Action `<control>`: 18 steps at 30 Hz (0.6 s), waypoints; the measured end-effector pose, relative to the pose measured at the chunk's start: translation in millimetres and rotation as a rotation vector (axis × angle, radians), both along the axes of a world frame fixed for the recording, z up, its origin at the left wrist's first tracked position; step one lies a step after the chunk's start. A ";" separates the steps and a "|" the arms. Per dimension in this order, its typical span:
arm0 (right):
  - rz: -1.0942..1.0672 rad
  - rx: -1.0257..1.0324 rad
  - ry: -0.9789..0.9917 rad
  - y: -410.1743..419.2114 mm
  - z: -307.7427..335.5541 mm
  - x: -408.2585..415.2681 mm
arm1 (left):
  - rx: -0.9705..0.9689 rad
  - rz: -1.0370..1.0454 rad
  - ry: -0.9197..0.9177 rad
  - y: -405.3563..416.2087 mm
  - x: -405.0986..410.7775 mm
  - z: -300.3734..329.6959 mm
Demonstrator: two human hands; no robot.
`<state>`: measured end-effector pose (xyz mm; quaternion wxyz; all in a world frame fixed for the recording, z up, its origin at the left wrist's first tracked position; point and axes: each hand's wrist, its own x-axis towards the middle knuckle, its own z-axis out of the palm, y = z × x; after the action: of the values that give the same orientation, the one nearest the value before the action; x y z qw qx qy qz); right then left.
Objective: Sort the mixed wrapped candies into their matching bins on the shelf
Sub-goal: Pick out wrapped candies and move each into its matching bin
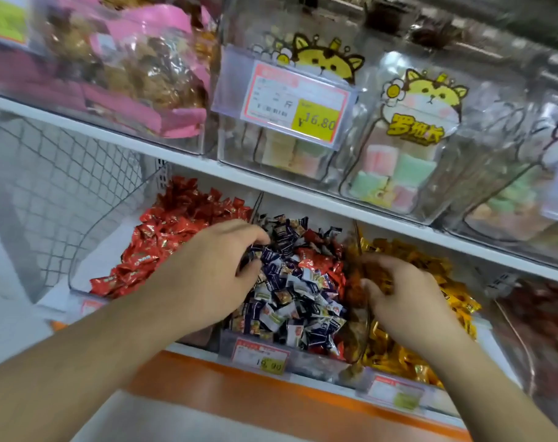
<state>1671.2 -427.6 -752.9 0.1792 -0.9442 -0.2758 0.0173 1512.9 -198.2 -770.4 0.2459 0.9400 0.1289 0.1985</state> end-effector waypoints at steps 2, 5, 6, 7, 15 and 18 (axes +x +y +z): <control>-0.002 0.063 0.037 -5.0 -3.5 5.0 | -0.001 -0.042 0.008 -13.8 12.6 -0.8; 0.013 0.079 0.031 -5.4 -3.5 9.4 | -0.035 -0.067 0.027 -30.2 44.5 -6.1; 0.015 0.067 0.021 -4.5 -3.0 9.7 | -0.037 -0.068 0.038 -32.6 58.5 -9.9; 0.012 0.058 0.018 -3.9 -2.6 10.1 | -0.036 -0.070 0.043 -33.8 73.0 -14.6; 0.002 0.143 0.068 -8.6 -7.3 12.4 | 0.102 -0.128 0.247 -47.6 150.3 -41.2; 0.000 0.172 0.054 -9.6 -8.8 14.8 | 0.156 -0.147 0.288 -54.0 156.8 -40.4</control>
<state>1686.0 -437.2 -761.7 0.2668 -0.9246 -0.2712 0.0190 1669.8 -252.2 -810.8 0.1649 0.9818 0.0781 0.0526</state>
